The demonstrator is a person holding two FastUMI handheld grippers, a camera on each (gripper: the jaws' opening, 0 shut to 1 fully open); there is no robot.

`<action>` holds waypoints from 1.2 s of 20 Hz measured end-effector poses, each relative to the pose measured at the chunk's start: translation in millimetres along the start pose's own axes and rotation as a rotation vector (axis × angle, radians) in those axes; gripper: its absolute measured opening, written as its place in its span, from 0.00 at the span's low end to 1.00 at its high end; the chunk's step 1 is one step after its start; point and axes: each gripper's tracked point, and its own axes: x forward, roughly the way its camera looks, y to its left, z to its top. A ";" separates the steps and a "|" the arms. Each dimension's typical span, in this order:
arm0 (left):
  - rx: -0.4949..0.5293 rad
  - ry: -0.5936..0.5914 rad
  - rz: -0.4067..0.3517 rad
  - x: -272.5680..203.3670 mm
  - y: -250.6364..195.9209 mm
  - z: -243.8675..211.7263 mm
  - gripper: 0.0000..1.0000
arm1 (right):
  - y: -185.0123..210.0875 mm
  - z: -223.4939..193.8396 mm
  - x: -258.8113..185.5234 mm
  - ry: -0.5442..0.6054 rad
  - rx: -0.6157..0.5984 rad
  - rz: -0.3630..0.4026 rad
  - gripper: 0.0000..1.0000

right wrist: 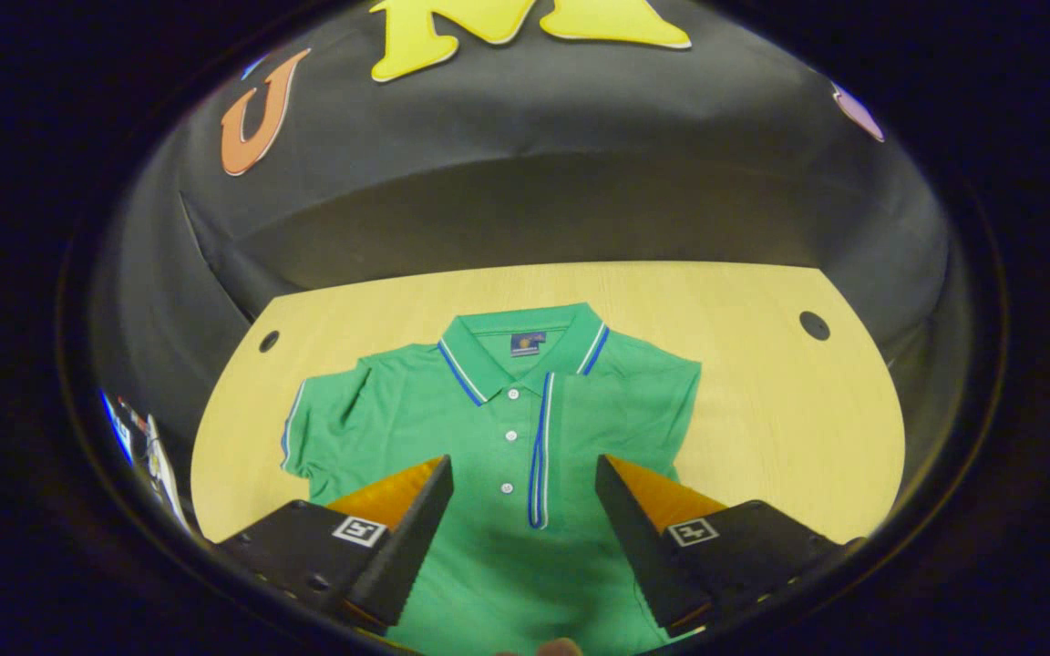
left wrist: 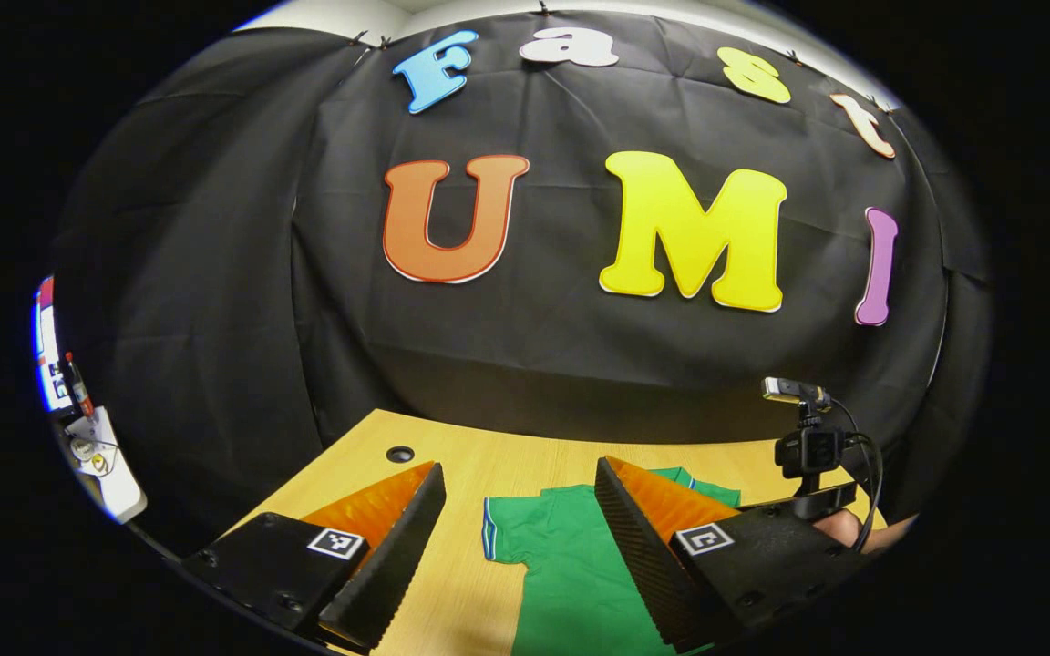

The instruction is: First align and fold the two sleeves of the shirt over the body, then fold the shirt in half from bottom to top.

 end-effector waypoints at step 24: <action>-0.134 0.673 -0.050 183.7 53.5 -226.3 1.00 | -45.8 45.6 -195.6 -0.229 -0.065 -0.042 0.96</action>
